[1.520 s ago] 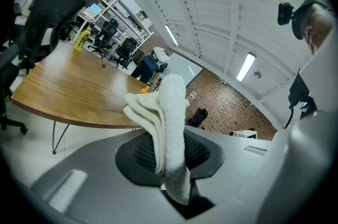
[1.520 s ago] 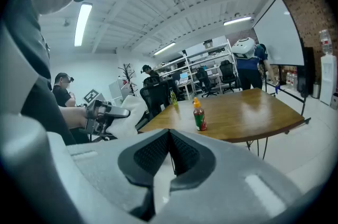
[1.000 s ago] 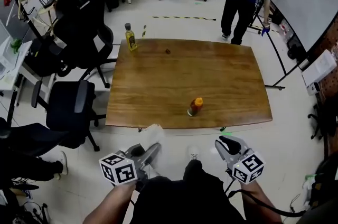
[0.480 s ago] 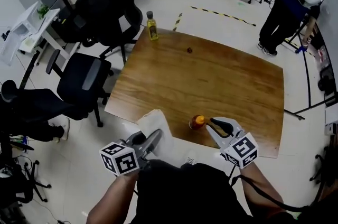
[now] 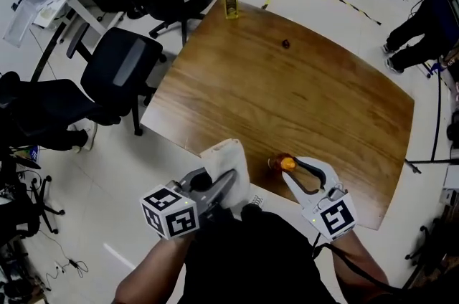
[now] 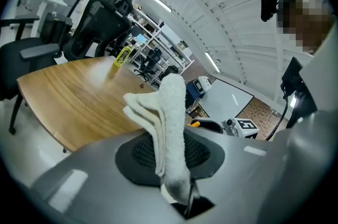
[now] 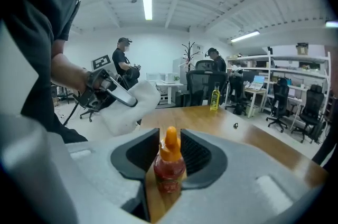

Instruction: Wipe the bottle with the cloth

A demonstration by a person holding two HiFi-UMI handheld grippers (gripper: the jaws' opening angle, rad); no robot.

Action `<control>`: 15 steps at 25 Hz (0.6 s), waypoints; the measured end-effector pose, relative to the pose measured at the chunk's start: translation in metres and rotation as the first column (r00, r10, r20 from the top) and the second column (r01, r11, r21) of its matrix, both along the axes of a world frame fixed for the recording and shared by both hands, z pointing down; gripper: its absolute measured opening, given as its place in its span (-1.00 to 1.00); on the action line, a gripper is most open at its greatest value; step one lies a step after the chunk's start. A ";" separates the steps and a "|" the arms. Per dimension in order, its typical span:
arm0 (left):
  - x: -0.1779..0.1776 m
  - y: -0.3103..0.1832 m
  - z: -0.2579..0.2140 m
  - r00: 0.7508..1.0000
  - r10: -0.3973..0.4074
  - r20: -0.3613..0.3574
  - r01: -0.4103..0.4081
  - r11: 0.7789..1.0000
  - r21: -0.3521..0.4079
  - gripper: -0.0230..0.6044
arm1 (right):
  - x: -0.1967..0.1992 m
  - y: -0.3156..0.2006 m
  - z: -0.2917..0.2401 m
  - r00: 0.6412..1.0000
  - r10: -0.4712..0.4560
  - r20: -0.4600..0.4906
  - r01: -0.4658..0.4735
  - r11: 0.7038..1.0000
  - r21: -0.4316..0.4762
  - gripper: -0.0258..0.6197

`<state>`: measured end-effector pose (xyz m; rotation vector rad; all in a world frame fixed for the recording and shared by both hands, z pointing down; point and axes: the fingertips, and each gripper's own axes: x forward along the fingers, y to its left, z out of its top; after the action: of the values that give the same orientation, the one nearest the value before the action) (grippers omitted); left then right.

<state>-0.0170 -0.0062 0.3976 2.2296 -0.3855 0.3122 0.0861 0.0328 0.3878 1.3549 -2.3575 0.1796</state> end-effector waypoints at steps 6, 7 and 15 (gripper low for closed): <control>0.021 -0.007 0.022 0.996 0.080 -0.050 -0.083 0.995 -0.060 -0.61 | 0.002 -0.009 0.009 0.998 0.053 -0.016 -0.053 0.998 -0.027 -0.43; 0.024 -0.009 0.026 0.994 0.090 -0.055 -0.093 0.993 -0.068 -0.61 | 0.002 -0.012 0.010 0.997 0.072 0.011 -0.072 0.997 -0.029 -0.43; 0.057 -0.007 0.043 0.963 0.182 -0.198 -0.222 0.954 -0.202 -0.61 | 0.001 -0.017 0.023 0.991 0.118 0.062 -0.113 0.991 -0.077 -0.48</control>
<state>0.0400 -0.0134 0.4405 2.0574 -0.0223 0.2489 0.0871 0.0155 0.4112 1.4718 -2.3033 0.3461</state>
